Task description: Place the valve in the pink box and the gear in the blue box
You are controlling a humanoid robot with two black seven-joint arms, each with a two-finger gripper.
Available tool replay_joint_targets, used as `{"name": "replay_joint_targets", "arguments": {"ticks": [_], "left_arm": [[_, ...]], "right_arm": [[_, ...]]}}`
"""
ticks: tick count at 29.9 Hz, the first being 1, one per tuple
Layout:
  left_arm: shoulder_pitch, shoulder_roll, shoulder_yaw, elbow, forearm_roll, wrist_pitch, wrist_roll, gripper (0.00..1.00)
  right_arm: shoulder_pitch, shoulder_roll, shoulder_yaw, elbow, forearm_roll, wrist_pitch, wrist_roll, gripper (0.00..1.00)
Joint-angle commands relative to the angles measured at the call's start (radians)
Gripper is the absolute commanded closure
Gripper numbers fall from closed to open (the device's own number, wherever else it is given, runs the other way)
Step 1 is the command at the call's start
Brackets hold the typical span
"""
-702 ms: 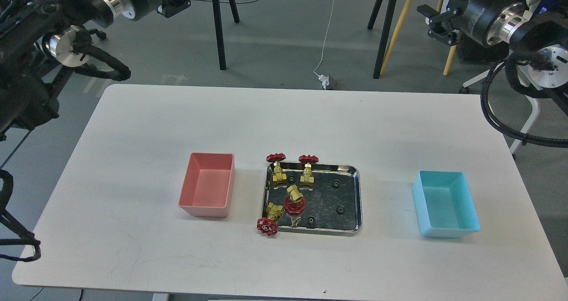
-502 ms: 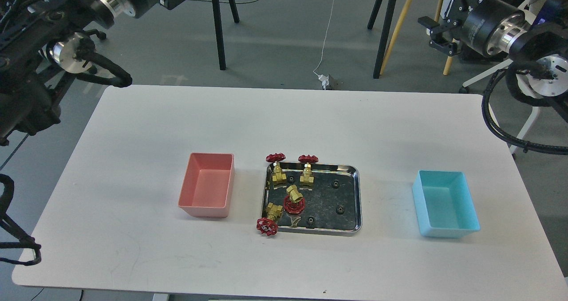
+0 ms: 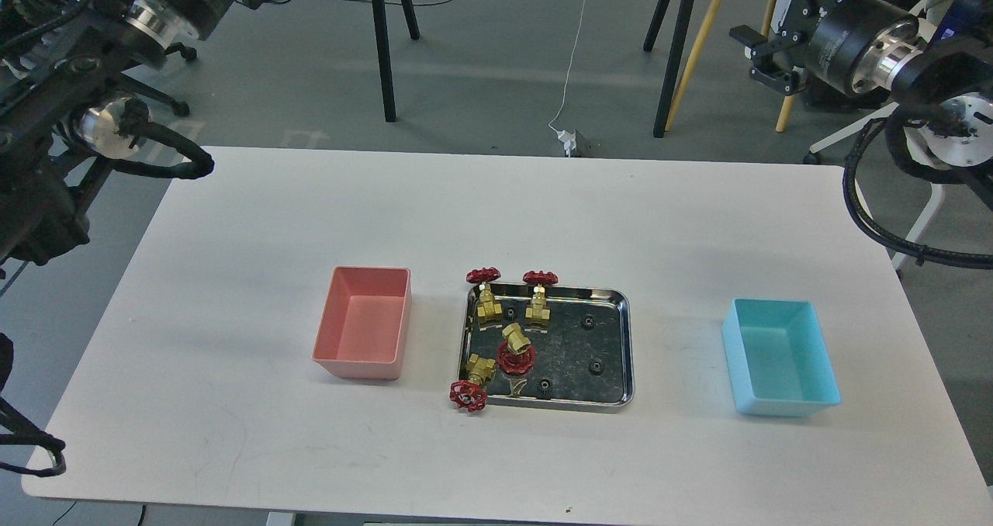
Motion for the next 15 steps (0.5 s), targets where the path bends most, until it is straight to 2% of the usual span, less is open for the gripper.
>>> {"name": "replay_joint_targets", "arguments": {"ticks": [1, 2, 9, 12, 15], "left_arm": [[0.014, 0.003, 0.001, -0.009, -0.012, -0.111, 0.0, 0.0], [0.022, 0.008, 0.001, -0.018, -0.01, -0.138, 0.0, 0.0], [0.05, 0.04, 0.048, -0.123, 0.095, -0.134, 0.0, 0.01], [0.088, 0.033, 0.077, -0.192, 0.282, -0.012, 0.0, 0.01], [0.171, 0.007, 0.088, -0.296, 0.471, 0.135, 0.0, 0.0]], "right_arm": [[0.003, 0.0, 0.0, 0.0, 0.0, 0.0, -0.001, 0.0], [0.005, 0.0, 0.0, -0.001, 0.0, 0.0, -0.001, 0.0], [0.026, -0.029, 0.0, -0.001, 0.0, 0.014, -0.007, 0.0], [0.031, -0.066, -0.002, -0.001, -0.002, 0.102, -0.011, 0.0], [0.039, -0.07, -0.002, -0.006, -0.009, 0.126, -0.013, 0.0]]}}
